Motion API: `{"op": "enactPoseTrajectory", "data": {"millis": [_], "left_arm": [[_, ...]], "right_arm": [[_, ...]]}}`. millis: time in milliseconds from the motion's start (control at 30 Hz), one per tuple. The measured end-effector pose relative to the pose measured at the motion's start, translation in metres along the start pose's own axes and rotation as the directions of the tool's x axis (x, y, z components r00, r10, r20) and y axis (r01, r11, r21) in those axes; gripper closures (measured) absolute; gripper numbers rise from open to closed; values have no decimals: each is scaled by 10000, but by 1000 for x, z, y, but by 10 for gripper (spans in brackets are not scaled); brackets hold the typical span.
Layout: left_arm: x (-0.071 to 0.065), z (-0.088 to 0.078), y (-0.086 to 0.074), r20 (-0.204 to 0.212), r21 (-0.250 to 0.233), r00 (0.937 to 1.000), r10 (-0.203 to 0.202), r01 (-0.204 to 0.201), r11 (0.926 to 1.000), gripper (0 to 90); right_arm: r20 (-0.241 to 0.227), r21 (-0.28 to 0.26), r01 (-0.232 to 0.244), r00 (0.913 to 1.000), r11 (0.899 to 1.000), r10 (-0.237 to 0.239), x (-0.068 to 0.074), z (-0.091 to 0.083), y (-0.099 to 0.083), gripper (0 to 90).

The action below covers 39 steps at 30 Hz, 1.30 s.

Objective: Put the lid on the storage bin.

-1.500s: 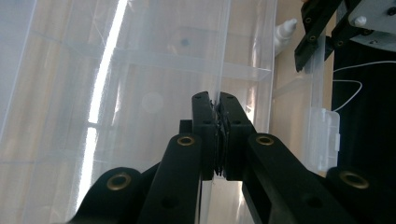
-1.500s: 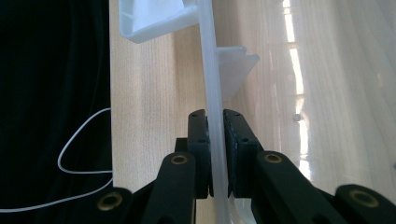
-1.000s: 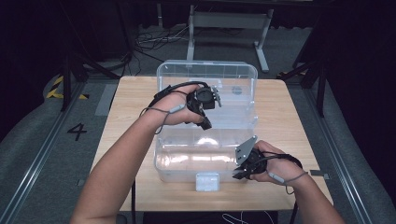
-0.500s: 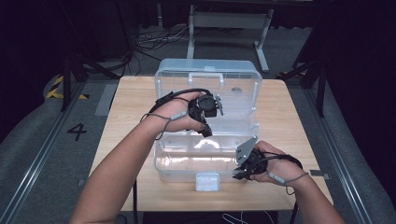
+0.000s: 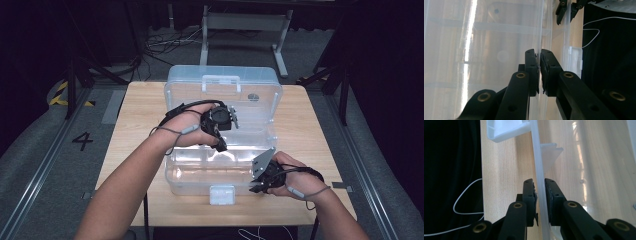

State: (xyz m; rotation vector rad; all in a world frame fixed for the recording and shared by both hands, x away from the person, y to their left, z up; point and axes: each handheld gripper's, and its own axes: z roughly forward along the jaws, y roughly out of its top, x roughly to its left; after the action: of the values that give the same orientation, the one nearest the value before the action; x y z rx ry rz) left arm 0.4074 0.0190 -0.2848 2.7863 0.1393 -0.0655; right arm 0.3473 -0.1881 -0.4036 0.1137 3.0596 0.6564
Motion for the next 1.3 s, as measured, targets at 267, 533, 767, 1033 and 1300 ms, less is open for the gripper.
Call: {"op": "enactPoseTrajectory", "data": {"millis": [267, 533, 767, 1033, 1300], "left_arm": [[-2, 2, -1, 86, 42, 10000, 4, -4, 10000, 849], [-5, 4, -4, 112, -73, 9999, -118, 119, 9999, 848], [-6, 6, -4, 84, -107, 9999, -144, 145, 9998, 853], [-7, 6, -4, 9, -48, 10000, -93, 93, 9999, 863], [-8, 7, -3, 36, -8, 9999, -157, 157, 9999, 865]], "right_arm": [[210, 78, -40, 9998, 10000, 38, 2, 0, 1, 796], [394, 123, 41, 9992, 9999, -46, 4, 0, 1, 794], [471, 205, 15, 9989, 9998, -24, 5, -1, 2, 789], [582, 6, -29, 9983, 10000, 29, 6, -8, 1, 794], [828, -718, 83, 9966, 9974, -23, 9, -30, -2, 844]]}}
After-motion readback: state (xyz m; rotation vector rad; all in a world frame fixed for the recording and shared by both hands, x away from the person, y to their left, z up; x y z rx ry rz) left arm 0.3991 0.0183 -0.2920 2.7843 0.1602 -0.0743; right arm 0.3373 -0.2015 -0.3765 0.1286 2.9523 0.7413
